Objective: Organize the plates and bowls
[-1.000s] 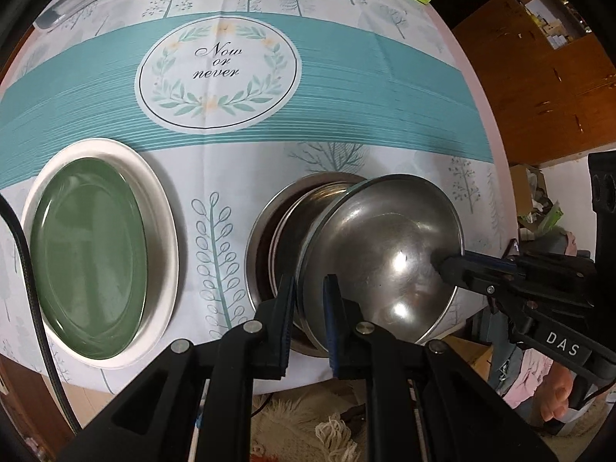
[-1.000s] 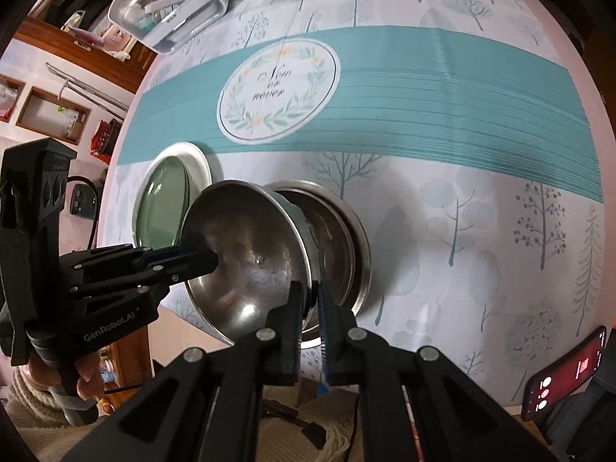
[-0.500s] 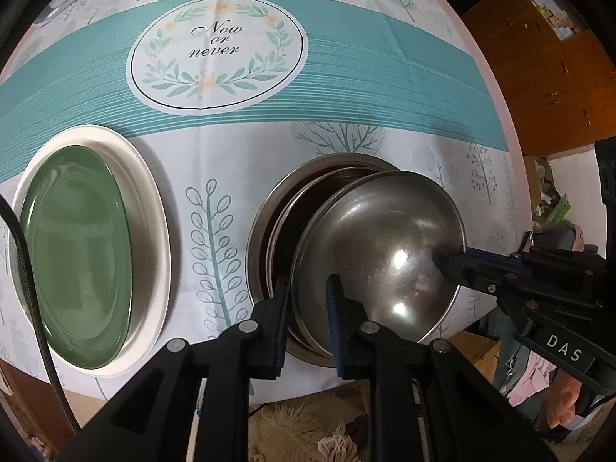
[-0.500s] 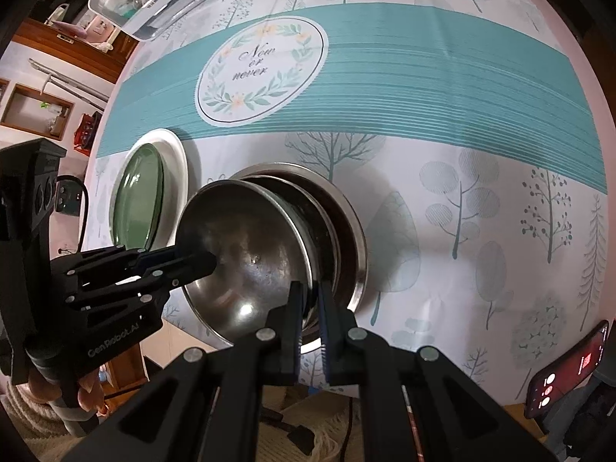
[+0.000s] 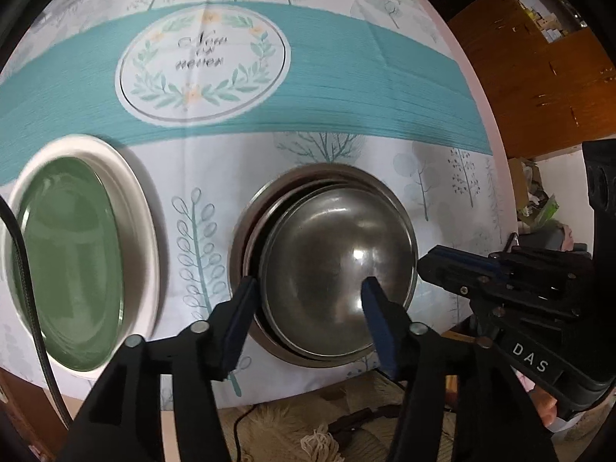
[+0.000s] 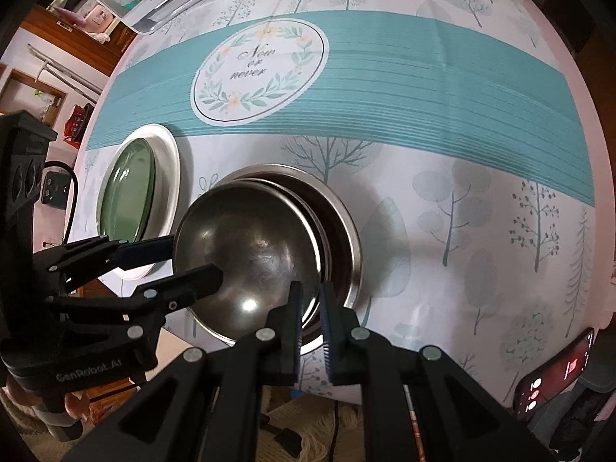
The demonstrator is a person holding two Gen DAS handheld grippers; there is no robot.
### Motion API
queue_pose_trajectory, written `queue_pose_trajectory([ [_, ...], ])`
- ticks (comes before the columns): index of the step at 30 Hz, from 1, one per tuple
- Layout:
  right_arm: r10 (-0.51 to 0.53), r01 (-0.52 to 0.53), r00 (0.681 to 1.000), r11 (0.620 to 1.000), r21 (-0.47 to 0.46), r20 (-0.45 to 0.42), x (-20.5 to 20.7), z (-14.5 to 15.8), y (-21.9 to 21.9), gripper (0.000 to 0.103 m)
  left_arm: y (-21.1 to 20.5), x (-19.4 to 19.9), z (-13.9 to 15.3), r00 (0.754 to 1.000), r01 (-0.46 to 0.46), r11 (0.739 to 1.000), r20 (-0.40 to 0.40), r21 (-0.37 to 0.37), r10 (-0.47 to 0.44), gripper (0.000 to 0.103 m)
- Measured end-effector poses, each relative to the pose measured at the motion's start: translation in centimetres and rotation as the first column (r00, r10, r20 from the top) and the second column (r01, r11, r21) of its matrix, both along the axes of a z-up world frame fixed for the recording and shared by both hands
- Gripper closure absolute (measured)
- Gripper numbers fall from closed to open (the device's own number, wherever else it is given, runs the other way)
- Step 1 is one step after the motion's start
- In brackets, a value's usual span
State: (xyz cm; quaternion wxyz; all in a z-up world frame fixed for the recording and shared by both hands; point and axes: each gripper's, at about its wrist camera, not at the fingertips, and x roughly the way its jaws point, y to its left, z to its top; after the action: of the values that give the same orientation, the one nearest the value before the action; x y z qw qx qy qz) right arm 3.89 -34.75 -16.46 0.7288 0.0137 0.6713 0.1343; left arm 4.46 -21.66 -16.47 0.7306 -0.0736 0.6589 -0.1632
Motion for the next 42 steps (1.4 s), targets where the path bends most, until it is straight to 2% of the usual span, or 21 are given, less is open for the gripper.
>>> queue_pose_trajectory([
  [3,0.005,-0.005,1.000,1.000,0.004,0.014,-0.2,0.4,0.1,0.091,0.0,-0.1,0.9,0.999,0.006,1.000,0.039,0.011,-0.006,0.035],
  [9,0.008,-0.009,0.999,1.000,0.023,0.039,-0.6,1.2,0.0,0.091,-0.2,-0.2,2.5,0.996,0.018,1.000,0.087,0.004,-0.019,0.034],
  [11,0.009,-0.010,0.999,1.000,0.030,0.050,-0.8,1.6,0.1,0.090,-0.2,-0.3,3.1,0.994,0.019,1.000,0.105,0.008,-0.020,0.031],
  [13,0.006,-0.009,0.998,0.999,0.047,0.063,-0.9,2.2,-0.1,0.086,-0.2,-0.5,3.5,0.993,0.014,1.000,0.118,0.008,-0.015,0.024],
  [15,-0.004,-0.001,0.997,0.998,0.058,0.082,-1.1,2.8,-0.3,0.072,-0.1,-0.7,4.1,0.991,0.008,1.000,0.133,-0.004,-0.008,0.023],
  [17,-0.006,-0.001,0.994,0.998,0.063,0.107,-1.3,3.4,-0.3,0.067,0.0,-0.9,4.6,0.989,0.002,1.000,0.145,-0.004,-0.001,0.022],
  [20,-0.007,-0.003,0.991,0.998,0.070,0.136,-1.7,4.4,-0.5,0.067,0.4,-1.1,5.5,0.985,-0.013,1.000,0.171,0.002,0.012,0.022],
  [25,-0.006,-0.009,0.977,0.998,0.067,0.214,-2.2,6.2,-0.8,0.066,0.7,-1.6,7.3,0.961,-0.050,0.994,0.275,0.096,0.021,0.019],
  [28,-0.013,-0.008,0.966,0.997,0.081,0.259,-2.7,6.8,-1.1,0.053,1.3,-2.0,7.9,0.944,-0.085,0.990,0.326,0.110,0.045,0.017],
  [30,-0.019,-0.006,0.954,0.996,0.084,0.298,-2.9,7.1,-1.3,0.043,1.7,-2.1,8.0,0.931,-0.111,0.986,0.360,0.125,0.060,0.017],
  [34,-0.011,-0.009,0.944,0.998,0.059,0.331,-3.3,6.9,-1.4,0.039,2.1,-2.3,7.2,0.913,-0.152,0.974,0.403,0.170,0.072,0.017],
  [39,0.001,-0.007,0.948,1.000,0.019,0.317,-3.6,5.0,-1.5,0.039,2.0,-2.7,5.2,0.915,-0.155,0.976,0.395,0.154,0.083,0.016],
  [42,-0.008,0.006,0.958,1.000,0.007,0.287,-3.7,3.4,-1.7,0.039,1.7,-2.7,3.4,0.931,-0.150,0.977,0.354,0.150,0.089,0.016],
])
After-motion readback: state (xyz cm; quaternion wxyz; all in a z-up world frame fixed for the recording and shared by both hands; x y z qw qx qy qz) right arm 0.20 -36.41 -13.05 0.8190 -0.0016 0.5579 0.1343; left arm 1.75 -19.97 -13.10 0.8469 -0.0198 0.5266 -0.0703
